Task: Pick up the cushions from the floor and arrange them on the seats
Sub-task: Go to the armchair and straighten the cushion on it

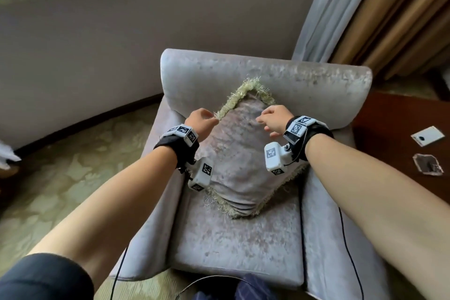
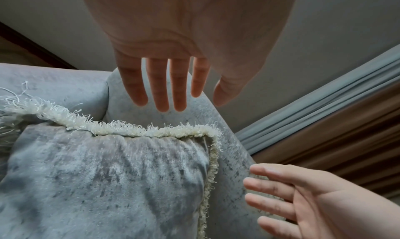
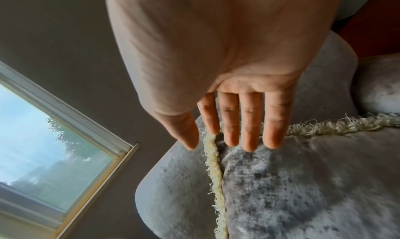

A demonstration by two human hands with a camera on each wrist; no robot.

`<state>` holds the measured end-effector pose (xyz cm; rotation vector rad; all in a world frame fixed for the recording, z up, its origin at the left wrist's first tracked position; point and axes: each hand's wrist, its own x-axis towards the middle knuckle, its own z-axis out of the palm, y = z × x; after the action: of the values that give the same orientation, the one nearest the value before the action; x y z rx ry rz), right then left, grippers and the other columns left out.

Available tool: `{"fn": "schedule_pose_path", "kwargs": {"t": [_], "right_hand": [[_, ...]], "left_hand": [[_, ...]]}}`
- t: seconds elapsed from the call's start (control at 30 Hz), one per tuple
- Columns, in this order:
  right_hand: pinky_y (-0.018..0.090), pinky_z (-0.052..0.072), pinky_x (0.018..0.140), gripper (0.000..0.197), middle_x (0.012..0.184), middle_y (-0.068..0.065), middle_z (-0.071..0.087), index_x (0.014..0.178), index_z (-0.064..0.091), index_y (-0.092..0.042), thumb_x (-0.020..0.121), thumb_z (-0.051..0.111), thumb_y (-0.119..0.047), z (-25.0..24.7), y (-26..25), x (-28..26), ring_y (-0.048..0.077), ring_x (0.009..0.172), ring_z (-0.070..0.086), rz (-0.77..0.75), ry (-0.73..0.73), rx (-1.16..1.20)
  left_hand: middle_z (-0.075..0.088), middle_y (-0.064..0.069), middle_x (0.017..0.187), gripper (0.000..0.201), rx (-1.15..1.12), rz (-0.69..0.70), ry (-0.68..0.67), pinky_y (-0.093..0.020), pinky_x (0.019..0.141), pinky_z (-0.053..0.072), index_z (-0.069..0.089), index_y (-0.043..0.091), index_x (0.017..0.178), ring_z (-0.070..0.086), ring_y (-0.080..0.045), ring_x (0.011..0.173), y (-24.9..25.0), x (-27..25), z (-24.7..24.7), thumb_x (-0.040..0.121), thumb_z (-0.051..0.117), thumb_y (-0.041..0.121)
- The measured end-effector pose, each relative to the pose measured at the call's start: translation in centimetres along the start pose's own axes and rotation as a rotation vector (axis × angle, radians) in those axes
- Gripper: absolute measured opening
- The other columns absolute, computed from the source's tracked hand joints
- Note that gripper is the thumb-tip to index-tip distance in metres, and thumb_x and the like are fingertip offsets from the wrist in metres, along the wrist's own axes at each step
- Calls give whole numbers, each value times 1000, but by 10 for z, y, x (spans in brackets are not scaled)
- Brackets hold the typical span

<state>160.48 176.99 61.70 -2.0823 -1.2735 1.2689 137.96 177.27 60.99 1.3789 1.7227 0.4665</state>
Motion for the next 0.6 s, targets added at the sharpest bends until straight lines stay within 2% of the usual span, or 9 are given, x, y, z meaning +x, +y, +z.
{"fn": "schedule_pose_path", "kwargs": {"t": [0.13, 0.2, 0.27, 0.37, 0.43, 0.5, 0.53, 0.57, 0.6], "right_hand": [[42, 58, 73, 5, 89, 10, 67, 85, 64, -17, 84, 69, -18, 1, 16, 34, 22, 75, 60, 29, 68, 2], [41, 57, 76, 6, 85, 5, 67, 81, 65, -21, 81, 71, -20, 8, 23, 55, 24, 79, 61, 19, 113, -17], [38, 54, 83, 14, 90, 1, 66, 93, 68, -18, 80, 72, -21, 18, 27, 76, 24, 88, 62, -14, 161, -52], [30, 44, 93, 48, 119, 4, 61, 129, 57, -17, 83, 70, -21, 37, 28, 104, 23, 108, 57, -122, 209, -135], [34, 39, 104, 67, 142, 7, 47, 144, 42, -27, 82, 69, -25, 48, 27, 124, 25, 127, 47, -215, 209, -238], [44, 29, 115, 85, 160, 9, 17, 151, 25, -40, 81, 72, -28, 57, 29, 142, 30, 144, 26, -216, 141, -331], [51, 25, 117, 92, 163, 8, 2, 151, 18, -45, 80, 74, -31, 61, 32, 152, 33, 149, 14, -192, 105, -383], [57, 21, 117, 96, 164, 7, -7, 151, 13, -49, 79, 75, -36, 64, 36, 159, 36, 150, 5, -161, 67, -443], [61, 20, 117, 98, 163, 7, -12, 150, 11, -51, 78, 76, -41, 66, 41, 166, 39, 150, 0, -129, 33, -499]], "left_hand": [[68, -13, 110, 34, 32, -36, -29, -48, 88, 54, 65, 16, 109, 65, -36, 101, -27, 38, 14, 80, 67, 33], [68, -13, 112, 37, 37, -54, -32, -47, 87, 55, 64, 16, 110, 65, -37, 101, -45, 59, 22, 78, 67, 35], [67, -13, 112, 40, 54, -68, -33, -45, 83, 54, 63, 15, 112, 65, -38, 100, -63, 79, 28, 78, 67, 36], [67, -13, 102, 42, 66, -162, -85, -38, 67, 55, 59, 12, 118, 67, -32, 86, -90, 100, 38, 81, 65, 32], [64, -11, 90, 45, 24, -274, -123, -30, 55, 49, 49, 12, 126, 61, -25, 71, -111, 108, 45, 86, 65, 25], [58, -9, 78, 58, -23, -368, -153, -28, 53, 46, 37, 17, 138, 54, -22, 61, -134, 115, 52, 88, 65, 20], [55, -8, 73, 65, -33, -389, -172, -29, 52, 46, 31, 19, 143, 51, -20, 57, -146, 118, 55, 88, 65, 16], [55, -8, 75, 71, -27, -408, -177, -31, 52, 47, 26, 21, 147, 50, -20, 56, -156, 122, 59, 87, 65, 13], [59, -10, 85, 77, -16, -412, -181, -34, 55, 51, 24, 23, 148, 52, -21, 60, -163, 126, 61, 86, 66, 12]]}}
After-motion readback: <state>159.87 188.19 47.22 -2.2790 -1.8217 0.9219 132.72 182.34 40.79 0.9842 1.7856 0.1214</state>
